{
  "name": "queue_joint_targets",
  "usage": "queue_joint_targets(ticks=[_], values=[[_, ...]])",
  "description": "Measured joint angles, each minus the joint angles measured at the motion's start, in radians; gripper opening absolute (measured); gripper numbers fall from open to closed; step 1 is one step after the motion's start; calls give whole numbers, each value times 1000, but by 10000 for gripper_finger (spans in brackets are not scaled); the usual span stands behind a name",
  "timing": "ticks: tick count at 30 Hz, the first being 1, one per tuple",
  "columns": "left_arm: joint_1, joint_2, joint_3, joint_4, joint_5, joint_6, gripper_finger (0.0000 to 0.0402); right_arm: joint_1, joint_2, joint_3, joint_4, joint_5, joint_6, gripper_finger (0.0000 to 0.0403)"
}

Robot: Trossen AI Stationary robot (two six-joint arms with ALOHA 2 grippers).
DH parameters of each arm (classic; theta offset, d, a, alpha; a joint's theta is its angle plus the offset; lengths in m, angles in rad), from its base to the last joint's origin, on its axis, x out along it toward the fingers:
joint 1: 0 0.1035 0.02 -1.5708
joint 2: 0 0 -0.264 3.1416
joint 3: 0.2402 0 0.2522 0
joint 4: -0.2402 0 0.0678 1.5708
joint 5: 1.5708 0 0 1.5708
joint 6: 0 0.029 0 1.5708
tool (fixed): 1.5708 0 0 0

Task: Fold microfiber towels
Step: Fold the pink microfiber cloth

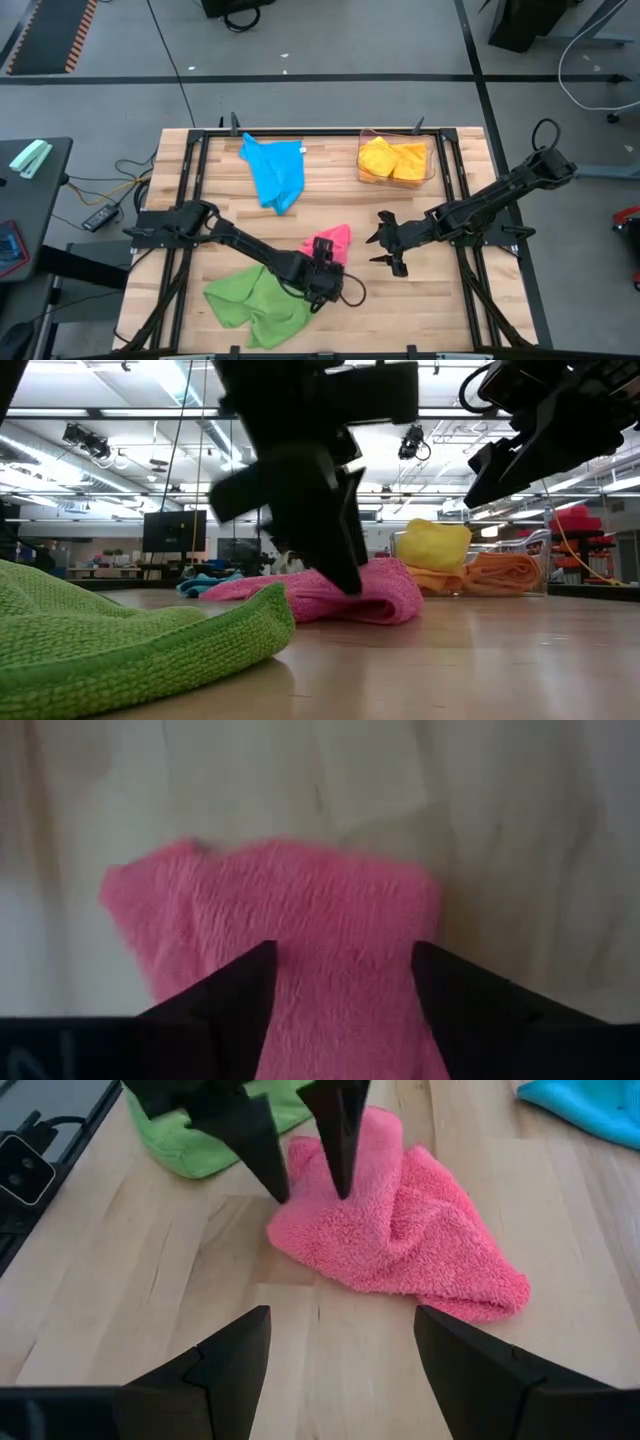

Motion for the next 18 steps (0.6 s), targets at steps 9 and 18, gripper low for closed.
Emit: queue_joint_targets(ticks=[9,18], values=[[-25,58,0,50,-84,150,225,0,0,-9,21,0,6,256],[-42,83,-2,62,-197,219,182,1,0,-9,31,0,13,256]])
